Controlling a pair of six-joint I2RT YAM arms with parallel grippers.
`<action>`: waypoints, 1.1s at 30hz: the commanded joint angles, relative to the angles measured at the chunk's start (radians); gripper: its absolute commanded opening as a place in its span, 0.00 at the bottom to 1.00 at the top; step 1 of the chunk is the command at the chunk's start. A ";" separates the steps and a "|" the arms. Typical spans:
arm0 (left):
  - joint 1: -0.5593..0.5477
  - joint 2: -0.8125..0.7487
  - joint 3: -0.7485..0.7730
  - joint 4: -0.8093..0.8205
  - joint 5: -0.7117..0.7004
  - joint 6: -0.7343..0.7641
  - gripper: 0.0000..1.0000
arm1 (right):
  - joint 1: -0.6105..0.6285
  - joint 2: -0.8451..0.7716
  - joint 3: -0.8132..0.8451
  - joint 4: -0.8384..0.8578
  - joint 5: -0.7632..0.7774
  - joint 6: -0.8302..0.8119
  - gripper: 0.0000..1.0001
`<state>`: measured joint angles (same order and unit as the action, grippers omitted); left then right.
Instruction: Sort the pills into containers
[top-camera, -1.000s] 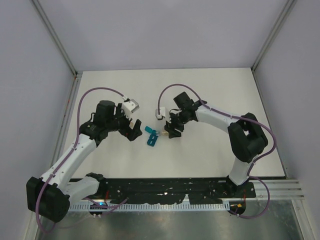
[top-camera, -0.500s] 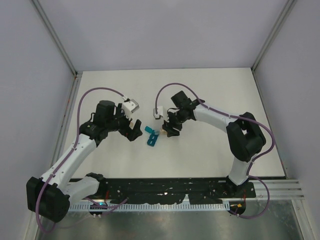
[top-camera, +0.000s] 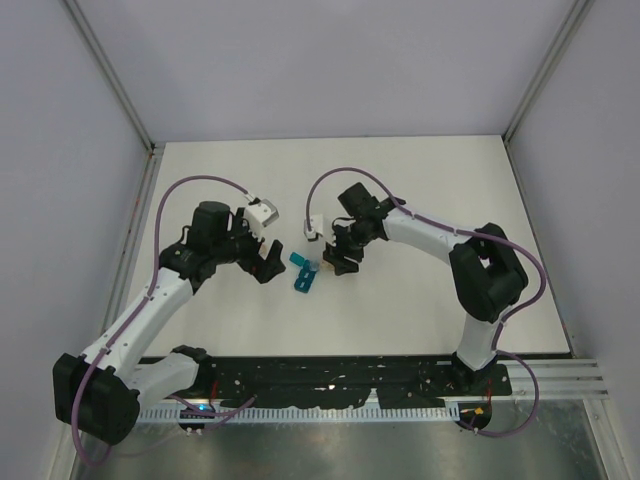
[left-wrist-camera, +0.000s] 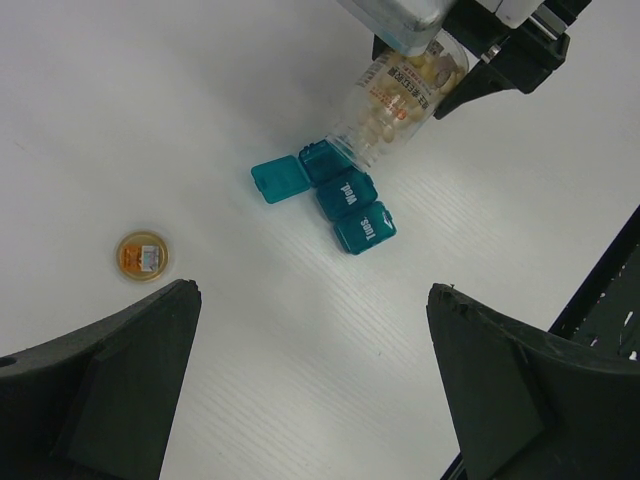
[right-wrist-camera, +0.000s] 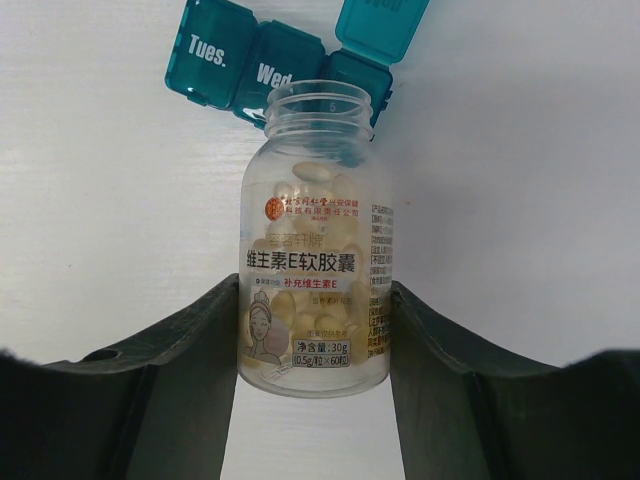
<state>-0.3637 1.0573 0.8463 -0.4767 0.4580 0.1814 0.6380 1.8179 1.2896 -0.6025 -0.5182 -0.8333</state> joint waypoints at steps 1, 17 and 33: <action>0.009 -0.011 0.000 0.009 0.031 -0.013 1.00 | 0.011 0.008 0.051 -0.016 0.017 -0.015 0.05; 0.017 -0.019 -0.009 0.013 0.042 -0.016 1.00 | 0.023 0.020 0.086 -0.057 0.063 -0.024 0.06; 0.029 -0.028 -0.013 0.018 0.050 -0.019 1.00 | 0.035 0.038 0.123 -0.094 0.095 -0.026 0.05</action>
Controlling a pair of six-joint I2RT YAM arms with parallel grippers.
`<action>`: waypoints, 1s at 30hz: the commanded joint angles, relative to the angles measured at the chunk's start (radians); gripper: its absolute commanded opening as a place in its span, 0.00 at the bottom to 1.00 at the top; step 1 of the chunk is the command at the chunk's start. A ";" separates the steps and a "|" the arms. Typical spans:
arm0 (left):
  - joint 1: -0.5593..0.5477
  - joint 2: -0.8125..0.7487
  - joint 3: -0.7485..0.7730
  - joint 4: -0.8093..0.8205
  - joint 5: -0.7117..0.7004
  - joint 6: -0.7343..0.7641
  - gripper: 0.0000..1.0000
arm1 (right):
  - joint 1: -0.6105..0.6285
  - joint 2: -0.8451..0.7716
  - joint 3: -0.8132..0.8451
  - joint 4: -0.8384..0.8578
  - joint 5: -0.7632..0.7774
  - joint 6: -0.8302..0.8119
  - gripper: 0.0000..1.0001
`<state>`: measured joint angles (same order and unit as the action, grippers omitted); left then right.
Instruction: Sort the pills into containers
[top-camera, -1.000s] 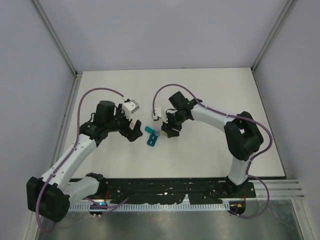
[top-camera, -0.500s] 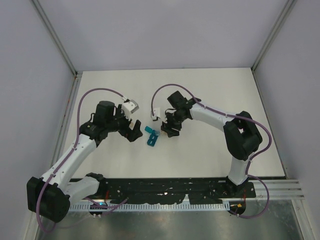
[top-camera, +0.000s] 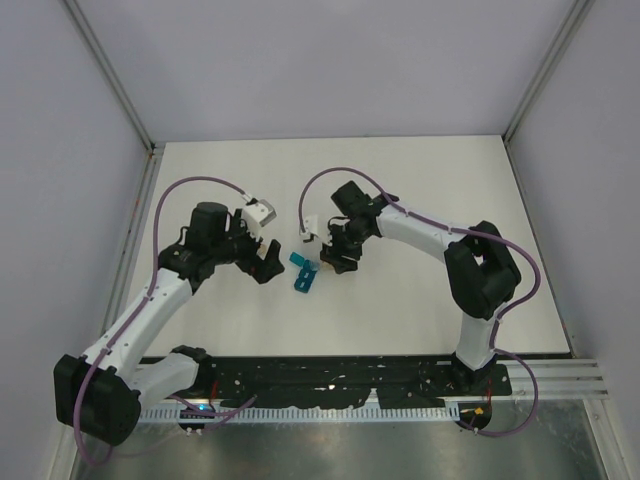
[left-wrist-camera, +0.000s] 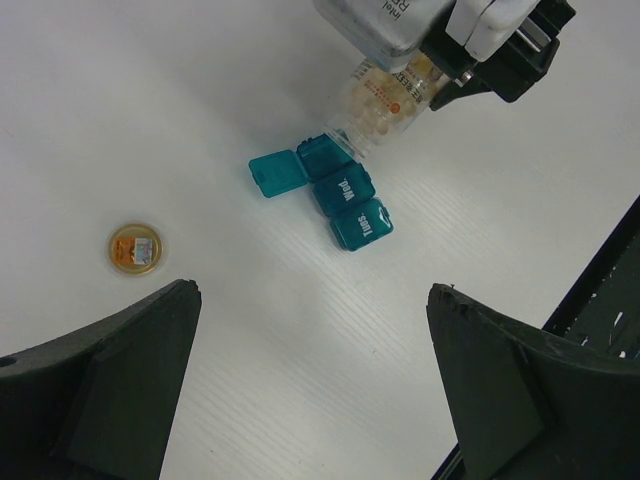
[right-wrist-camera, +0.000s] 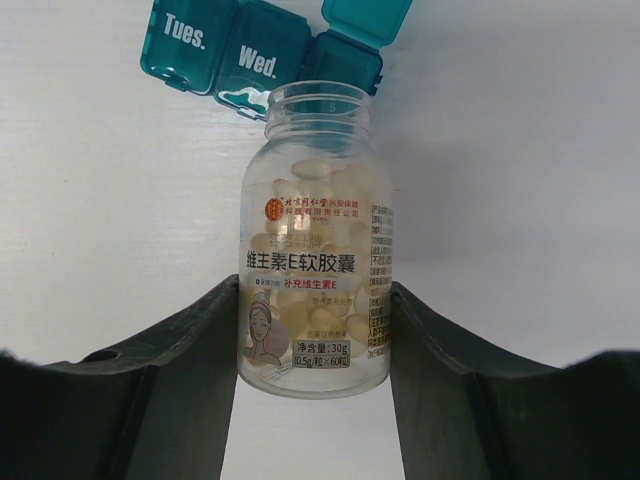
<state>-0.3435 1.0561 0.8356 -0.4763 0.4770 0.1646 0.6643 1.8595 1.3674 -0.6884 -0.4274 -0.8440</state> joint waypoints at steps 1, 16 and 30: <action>0.009 -0.027 -0.001 0.015 0.031 -0.002 1.00 | 0.009 -0.002 0.045 -0.008 0.003 -0.015 0.06; 0.020 -0.028 -0.004 0.016 0.038 -0.007 1.00 | 0.021 0.012 0.078 -0.039 0.027 -0.026 0.06; 0.034 -0.025 -0.001 0.015 0.028 -0.014 1.00 | 0.034 0.024 0.099 -0.063 0.053 -0.029 0.06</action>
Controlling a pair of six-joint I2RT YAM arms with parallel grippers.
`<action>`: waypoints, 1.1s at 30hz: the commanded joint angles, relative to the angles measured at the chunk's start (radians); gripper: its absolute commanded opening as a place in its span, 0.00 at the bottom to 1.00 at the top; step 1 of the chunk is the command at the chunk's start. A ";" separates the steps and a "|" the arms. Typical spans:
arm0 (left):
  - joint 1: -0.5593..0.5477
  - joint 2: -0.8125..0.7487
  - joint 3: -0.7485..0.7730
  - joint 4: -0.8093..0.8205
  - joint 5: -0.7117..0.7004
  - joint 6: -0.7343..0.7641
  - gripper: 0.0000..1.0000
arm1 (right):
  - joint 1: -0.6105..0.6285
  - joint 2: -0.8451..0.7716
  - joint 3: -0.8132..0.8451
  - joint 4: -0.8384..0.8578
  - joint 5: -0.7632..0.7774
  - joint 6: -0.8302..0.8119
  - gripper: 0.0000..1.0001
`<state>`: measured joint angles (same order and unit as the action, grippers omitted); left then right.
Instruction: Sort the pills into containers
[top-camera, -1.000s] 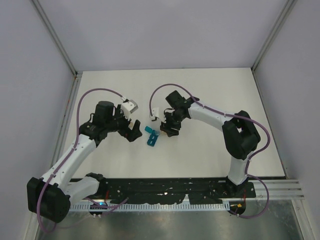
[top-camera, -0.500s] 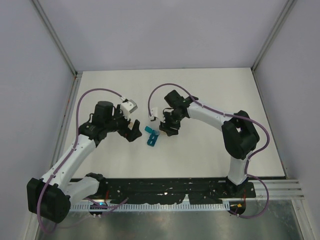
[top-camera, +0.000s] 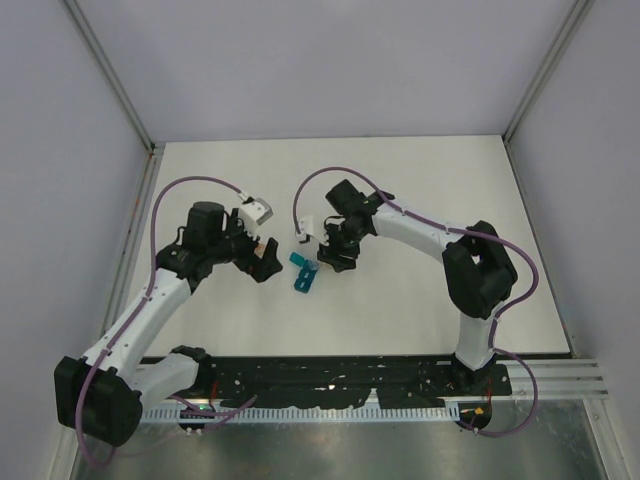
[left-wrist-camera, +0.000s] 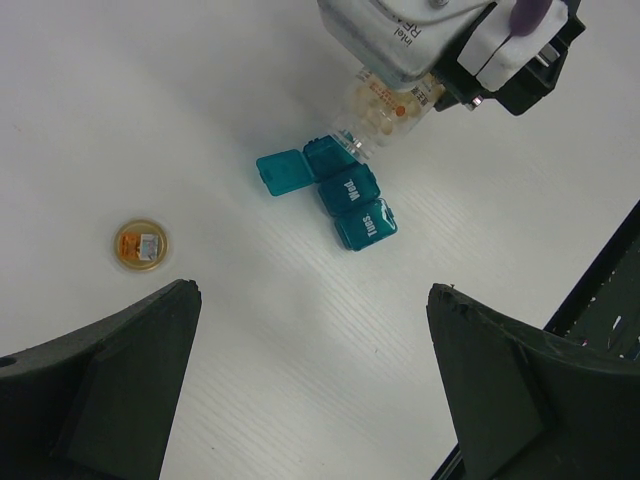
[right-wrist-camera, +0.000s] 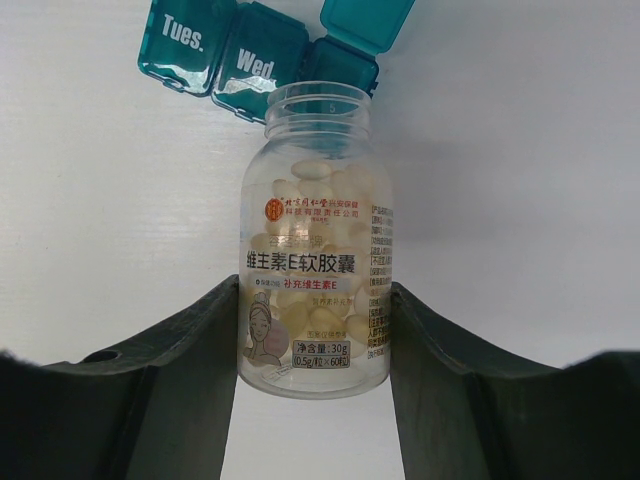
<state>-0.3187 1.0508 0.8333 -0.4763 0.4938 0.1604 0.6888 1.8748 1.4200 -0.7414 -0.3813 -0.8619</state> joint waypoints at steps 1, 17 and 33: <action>0.010 -0.020 0.000 0.015 0.012 -0.010 1.00 | 0.011 0.010 0.046 -0.012 0.009 -0.011 0.06; 0.027 -0.023 0.003 0.018 0.015 -0.019 1.00 | 0.023 0.021 0.079 -0.046 0.035 -0.017 0.05; 0.046 -0.018 0.004 0.013 0.029 -0.025 1.00 | 0.032 0.035 0.115 -0.078 0.056 -0.017 0.06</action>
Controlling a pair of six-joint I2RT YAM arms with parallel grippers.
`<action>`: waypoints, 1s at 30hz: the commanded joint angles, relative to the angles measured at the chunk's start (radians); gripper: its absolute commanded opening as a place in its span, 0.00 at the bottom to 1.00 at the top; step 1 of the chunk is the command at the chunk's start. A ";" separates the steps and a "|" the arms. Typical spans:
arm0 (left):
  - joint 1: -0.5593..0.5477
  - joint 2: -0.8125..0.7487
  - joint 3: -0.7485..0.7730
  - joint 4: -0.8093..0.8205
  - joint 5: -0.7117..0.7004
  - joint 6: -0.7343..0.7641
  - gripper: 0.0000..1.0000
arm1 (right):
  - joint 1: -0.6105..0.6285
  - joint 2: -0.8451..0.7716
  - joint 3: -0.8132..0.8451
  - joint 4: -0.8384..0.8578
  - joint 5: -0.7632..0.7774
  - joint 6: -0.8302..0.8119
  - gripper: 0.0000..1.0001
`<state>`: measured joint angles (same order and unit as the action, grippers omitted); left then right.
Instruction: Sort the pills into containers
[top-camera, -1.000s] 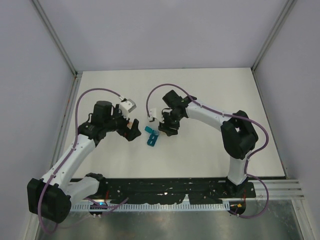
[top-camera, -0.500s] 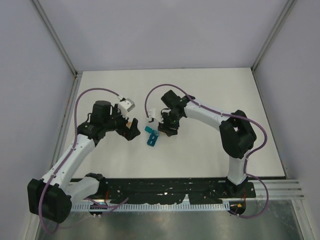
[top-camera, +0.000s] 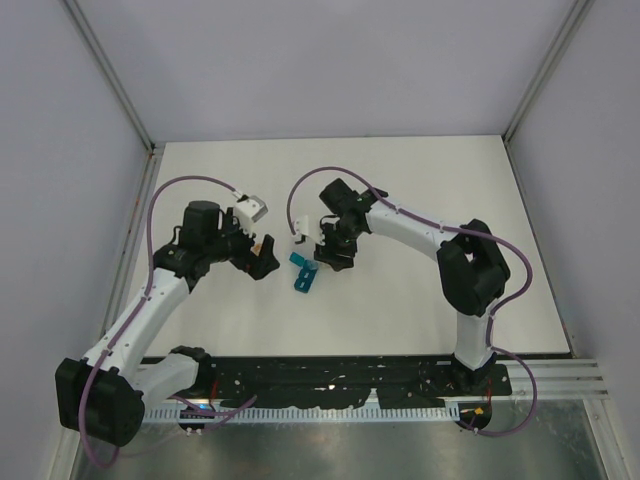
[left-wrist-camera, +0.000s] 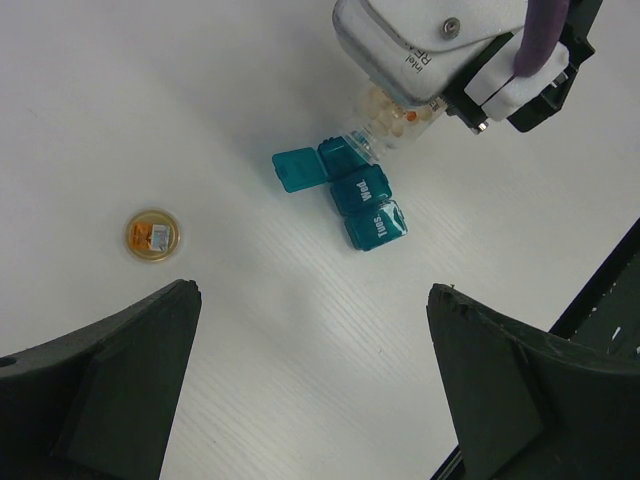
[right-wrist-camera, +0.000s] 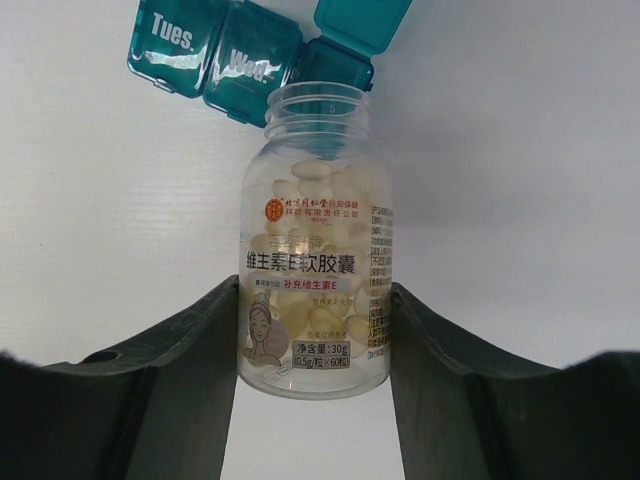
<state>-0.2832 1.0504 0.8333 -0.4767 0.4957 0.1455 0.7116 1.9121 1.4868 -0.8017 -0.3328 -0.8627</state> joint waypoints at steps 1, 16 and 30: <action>0.012 -0.020 0.003 0.013 0.029 -0.011 1.00 | 0.011 -0.002 0.050 -0.019 0.009 -0.016 0.06; 0.032 -0.020 0.003 0.012 0.044 -0.017 1.00 | 0.023 0.011 0.078 -0.048 0.041 -0.022 0.06; 0.044 -0.010 0.004 0.010 0.020 -0.024 1.00 | 0.031 0.018 0.092 -0.057 0.061 -0.027 0.05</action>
<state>-0.2508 1.0504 0.8333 -0.4763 0.5163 0.1341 0.7330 1.9312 1.5337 -0.8528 -0.2810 -0.8703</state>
